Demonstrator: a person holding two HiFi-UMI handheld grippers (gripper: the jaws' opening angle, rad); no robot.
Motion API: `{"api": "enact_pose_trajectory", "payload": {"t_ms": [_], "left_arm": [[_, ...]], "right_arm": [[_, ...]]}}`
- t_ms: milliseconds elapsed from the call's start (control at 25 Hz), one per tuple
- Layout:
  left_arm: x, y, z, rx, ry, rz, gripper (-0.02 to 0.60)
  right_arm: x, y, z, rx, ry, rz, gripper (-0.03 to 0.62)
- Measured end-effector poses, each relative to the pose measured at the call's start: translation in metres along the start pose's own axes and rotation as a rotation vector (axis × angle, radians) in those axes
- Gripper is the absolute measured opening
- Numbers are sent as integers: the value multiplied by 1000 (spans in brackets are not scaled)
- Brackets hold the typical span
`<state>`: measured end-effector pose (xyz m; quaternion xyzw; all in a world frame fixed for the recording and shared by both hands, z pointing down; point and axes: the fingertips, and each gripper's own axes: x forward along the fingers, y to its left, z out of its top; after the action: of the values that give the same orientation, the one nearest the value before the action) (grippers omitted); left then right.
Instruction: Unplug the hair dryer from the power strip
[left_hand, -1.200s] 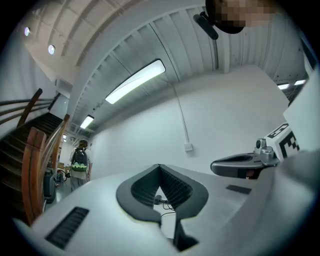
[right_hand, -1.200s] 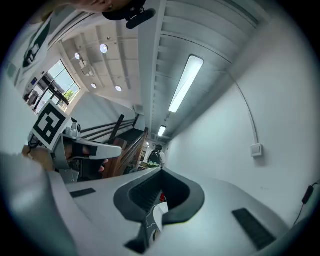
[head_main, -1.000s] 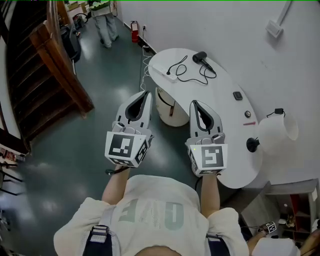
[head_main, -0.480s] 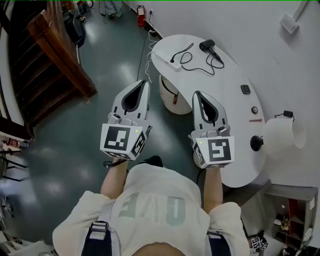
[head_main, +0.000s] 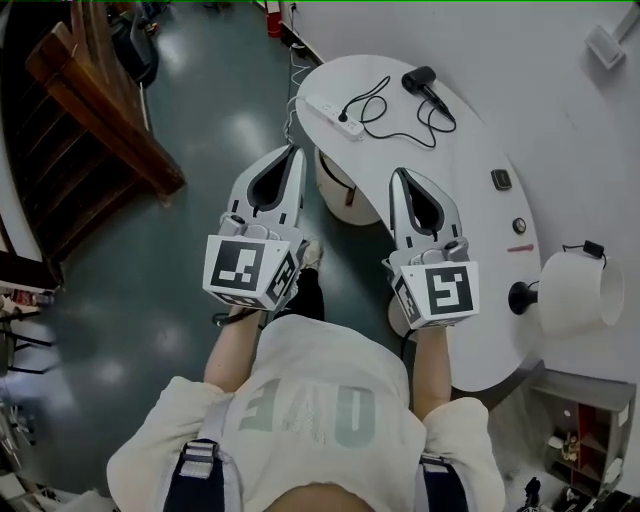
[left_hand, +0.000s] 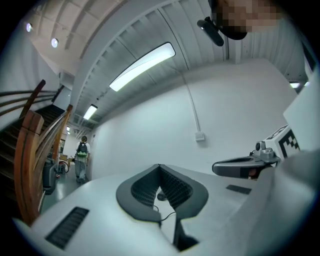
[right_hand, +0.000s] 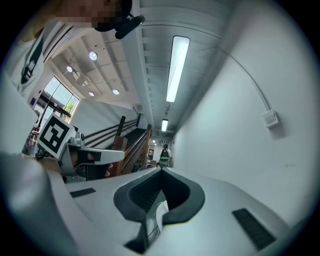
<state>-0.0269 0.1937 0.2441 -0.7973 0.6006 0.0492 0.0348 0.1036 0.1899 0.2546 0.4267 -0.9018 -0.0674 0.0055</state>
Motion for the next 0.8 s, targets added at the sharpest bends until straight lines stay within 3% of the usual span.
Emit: {"api": "enact_pose_trajectory", "payload": {"t_ms": [200, 520, 800], "left_arm": [[78, 43, -4, 3, -18, -27, 5], [217, 119, -10, 8, -8, -86, 5], [288, 141, -19, 4, 1, -167, 5]], "right_arm": [[77, -33, 2, -58, 10, 0, 3], [215, -100, 3, -47, 5, -55, 3], [278, -136, -3, -23, 5, -97, 3]]}}
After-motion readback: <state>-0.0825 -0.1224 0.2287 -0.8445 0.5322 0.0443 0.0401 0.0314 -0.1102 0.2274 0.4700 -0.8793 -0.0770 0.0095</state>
